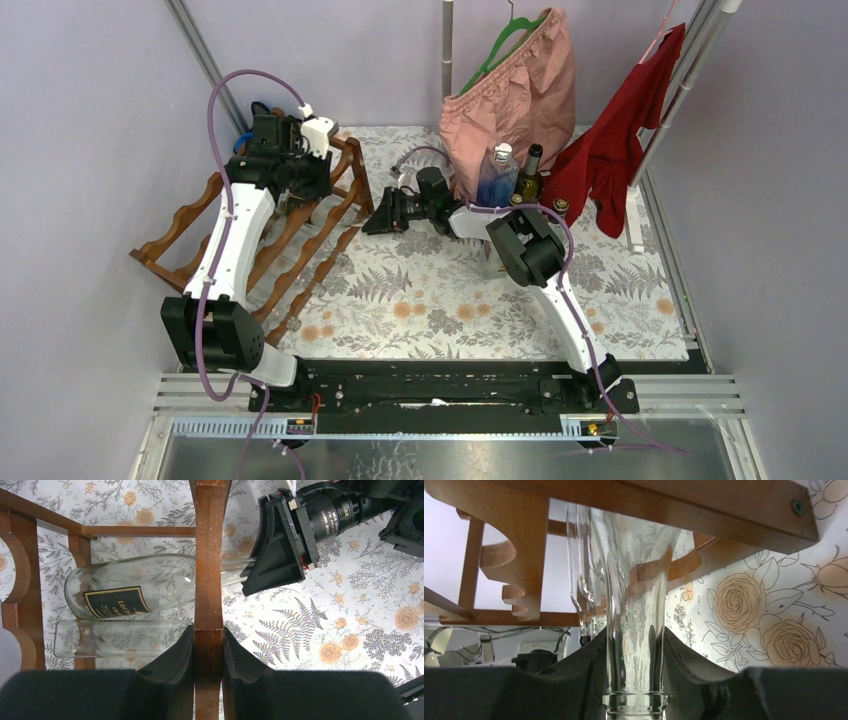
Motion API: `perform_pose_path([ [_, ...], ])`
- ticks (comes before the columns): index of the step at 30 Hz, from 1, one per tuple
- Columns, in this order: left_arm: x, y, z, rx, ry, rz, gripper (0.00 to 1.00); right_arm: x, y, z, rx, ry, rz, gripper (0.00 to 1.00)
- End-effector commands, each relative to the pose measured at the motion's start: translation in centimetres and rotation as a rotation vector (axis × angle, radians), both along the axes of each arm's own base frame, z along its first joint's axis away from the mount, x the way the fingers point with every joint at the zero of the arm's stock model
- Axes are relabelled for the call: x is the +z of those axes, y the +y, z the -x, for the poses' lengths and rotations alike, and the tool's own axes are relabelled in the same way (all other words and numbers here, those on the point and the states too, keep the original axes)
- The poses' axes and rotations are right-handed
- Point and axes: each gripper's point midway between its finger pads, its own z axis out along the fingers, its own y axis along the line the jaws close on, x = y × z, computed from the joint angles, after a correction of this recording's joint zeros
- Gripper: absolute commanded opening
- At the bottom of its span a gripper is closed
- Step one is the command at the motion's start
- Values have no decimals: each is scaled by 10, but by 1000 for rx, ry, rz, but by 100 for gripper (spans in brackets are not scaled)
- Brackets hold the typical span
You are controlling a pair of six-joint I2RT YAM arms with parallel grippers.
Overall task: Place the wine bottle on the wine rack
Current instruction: Place the wine bottle in the wine rack.
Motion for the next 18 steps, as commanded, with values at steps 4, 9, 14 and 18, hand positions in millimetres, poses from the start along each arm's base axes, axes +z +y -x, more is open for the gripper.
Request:
perform_pose_path([
  [4,-19,-10,31,0,162,51,13,122,8,-29,-143,-133,-244,0],
  [9,-19,-11,30,-1,165,56,13,129,12,-27,-150,-124,-275,0],
  [14,-18,-11,30,0,165,57,13,140,11,-23,-152,-111,-325,0],
  [18,-17,-11,29,1,162,58,13,147,10,-17,-139,-105,-365,0],
])
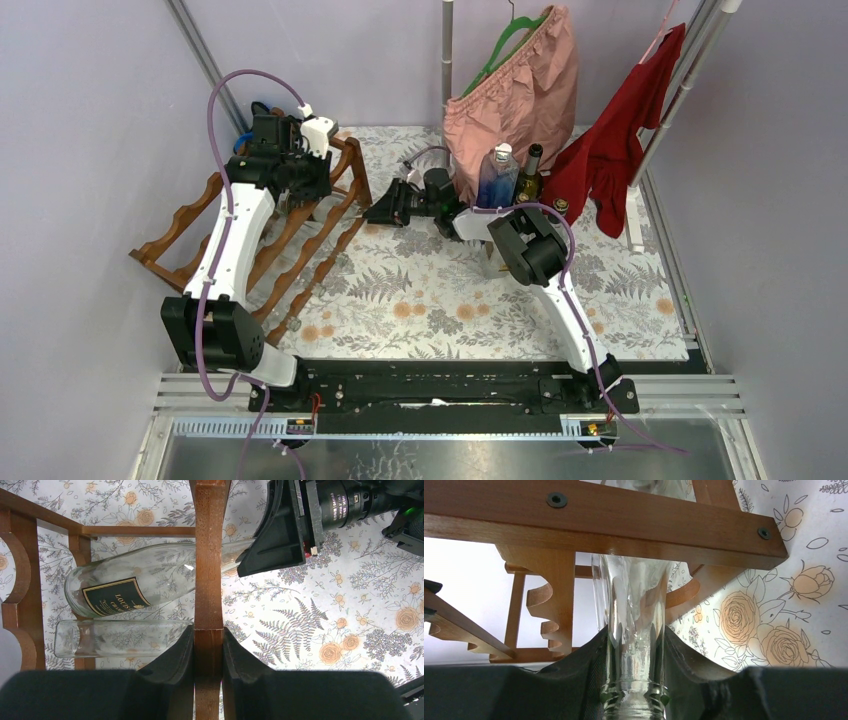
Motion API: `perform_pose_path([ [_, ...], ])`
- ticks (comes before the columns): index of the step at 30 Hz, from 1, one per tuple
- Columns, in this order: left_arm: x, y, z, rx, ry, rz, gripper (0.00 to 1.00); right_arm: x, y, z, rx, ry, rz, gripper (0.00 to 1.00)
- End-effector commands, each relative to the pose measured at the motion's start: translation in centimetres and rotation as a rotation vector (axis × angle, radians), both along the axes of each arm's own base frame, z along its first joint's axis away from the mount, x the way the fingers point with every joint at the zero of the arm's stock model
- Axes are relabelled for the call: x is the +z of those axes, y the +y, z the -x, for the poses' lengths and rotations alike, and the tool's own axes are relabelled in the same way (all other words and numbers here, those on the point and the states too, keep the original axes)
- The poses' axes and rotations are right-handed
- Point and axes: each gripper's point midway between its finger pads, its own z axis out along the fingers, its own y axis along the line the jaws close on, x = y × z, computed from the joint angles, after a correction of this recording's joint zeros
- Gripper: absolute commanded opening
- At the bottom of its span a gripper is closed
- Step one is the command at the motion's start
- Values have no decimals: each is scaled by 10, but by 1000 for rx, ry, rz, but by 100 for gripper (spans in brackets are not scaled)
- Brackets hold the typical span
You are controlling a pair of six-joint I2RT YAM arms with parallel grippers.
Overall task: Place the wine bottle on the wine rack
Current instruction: Place the wine bottle in the wine rack.
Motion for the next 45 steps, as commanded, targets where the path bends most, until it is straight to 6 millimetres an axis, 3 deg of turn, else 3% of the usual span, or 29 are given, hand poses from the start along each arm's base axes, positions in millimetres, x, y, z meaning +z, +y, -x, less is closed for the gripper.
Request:
perform_pose_path([
  [1,-17,-11,29,0,161,59,13,127,11,10,15,-248,-270,0],
  [5,-17,-11,29,-1,162,60,13,118,17,28,67,-283,-230,0],
  [9,-16,-12,28,-1,162,63,13,91,27,53,148,-316,-150,0],
  [13,-15,-12,29,0,158,64,13,55,29,59,182,-291,-70,1],
  [18,-17,-11,32,0,162,61,13,35,29,61,231,-311,-10,19],
  [29,-20,-13,34,-12,169,66,13,46,16,47,237,-309,-31,54],
  [38,-19,-13,36,-16,166,66,13,60,11,43,210,-276,-43,62],
  [45,-20,-13,38,-17,167,65,13,39,-2,23,135,-284,114,67],
])
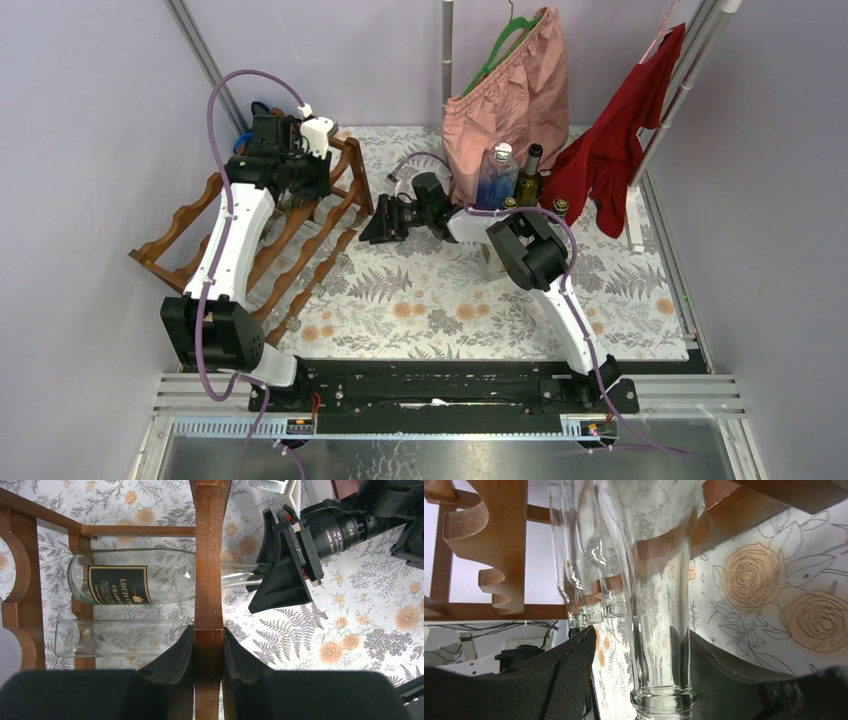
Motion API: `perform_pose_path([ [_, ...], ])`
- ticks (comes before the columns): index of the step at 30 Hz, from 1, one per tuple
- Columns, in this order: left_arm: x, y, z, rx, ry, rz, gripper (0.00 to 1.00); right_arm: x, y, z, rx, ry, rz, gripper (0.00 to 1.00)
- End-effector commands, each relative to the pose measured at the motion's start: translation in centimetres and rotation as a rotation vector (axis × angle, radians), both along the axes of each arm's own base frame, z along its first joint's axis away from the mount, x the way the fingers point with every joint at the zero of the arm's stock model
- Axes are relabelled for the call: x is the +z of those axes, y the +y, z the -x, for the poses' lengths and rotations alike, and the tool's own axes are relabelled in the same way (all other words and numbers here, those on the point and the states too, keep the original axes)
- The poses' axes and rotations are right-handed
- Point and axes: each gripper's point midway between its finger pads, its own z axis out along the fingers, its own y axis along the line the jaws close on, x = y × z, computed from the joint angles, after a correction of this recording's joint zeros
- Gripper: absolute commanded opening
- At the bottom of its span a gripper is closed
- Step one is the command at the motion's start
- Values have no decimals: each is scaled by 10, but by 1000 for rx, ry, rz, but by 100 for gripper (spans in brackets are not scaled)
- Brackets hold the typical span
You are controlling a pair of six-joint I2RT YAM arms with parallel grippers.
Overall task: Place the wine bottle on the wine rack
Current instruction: Place the wine bottle in the wine rack.
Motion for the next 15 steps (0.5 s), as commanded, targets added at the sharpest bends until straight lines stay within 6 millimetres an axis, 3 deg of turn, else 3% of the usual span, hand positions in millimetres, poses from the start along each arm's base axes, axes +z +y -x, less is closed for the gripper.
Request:
perform_pose_path([
  [1,-20,-13,37,-18,165,66,13,65,-4,-22,-33,-162,-22,67],
  [9,-20,-14,36,-18,165,69,13,52,-12,-29,-50,-188,73,73],
  [15,-19,-14,36,-16,166,72,13,57,-12,-25,-18,-165,13,61],
])
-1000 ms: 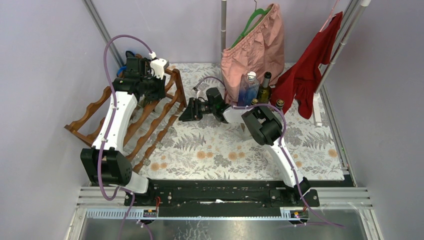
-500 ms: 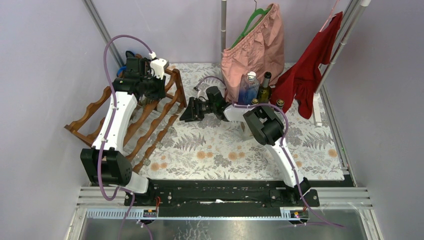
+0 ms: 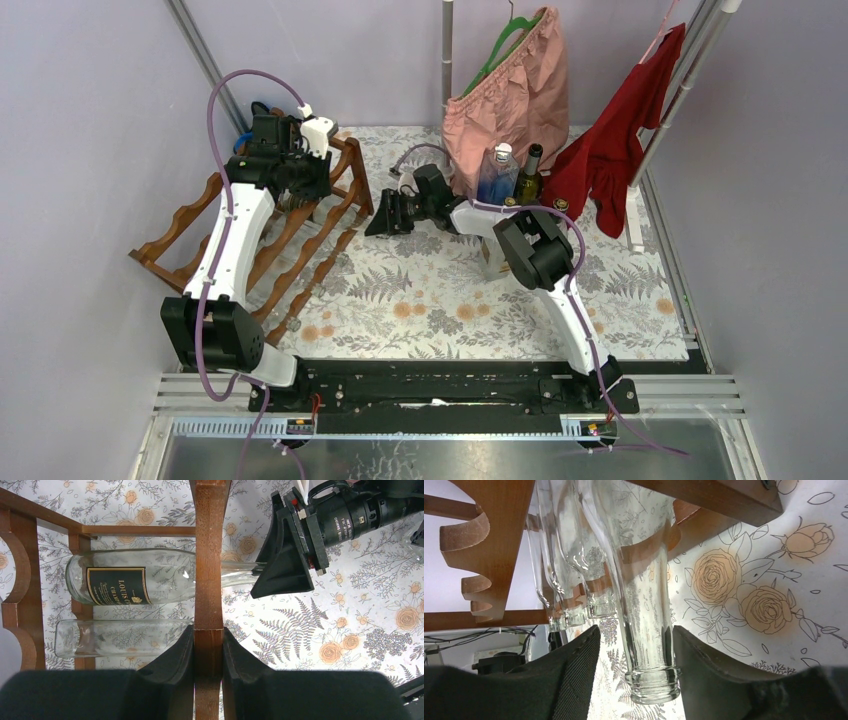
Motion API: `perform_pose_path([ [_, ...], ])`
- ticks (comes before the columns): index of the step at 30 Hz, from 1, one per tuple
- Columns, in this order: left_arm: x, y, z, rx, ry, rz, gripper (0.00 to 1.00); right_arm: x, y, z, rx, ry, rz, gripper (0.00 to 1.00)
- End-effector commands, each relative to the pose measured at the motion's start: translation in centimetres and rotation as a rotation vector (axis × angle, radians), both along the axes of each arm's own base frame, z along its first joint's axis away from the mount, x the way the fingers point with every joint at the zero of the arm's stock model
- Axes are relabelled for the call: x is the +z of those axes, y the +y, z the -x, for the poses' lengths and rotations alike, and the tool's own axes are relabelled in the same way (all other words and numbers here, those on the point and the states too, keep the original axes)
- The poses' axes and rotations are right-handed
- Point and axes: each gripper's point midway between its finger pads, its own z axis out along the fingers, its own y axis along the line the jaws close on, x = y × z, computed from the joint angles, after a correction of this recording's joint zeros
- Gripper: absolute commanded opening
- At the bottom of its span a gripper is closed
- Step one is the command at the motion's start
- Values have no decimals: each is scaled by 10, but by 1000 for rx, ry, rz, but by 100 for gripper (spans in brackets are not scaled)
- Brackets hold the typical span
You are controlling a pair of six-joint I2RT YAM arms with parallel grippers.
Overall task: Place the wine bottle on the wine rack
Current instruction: Place the wine bottle in the wine rack.
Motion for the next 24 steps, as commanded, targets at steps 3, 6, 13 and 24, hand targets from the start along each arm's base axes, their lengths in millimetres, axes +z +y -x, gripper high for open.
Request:
perform_pose_path([
  [3,-19,-14,36,-15,165,71,13,61,4,-5,42,-90,-126,45],
  [6,-19,-14,37,-14,165,71,13,73,5,-1,56,-85,-191,22],
  [13,-18,-14,36,-14,163,71,13,119,8,6,83,-81,-372,0],
  [24,-18,-14,34,-14,163,72,13,152,10,1,66,-120,-481,0],
])
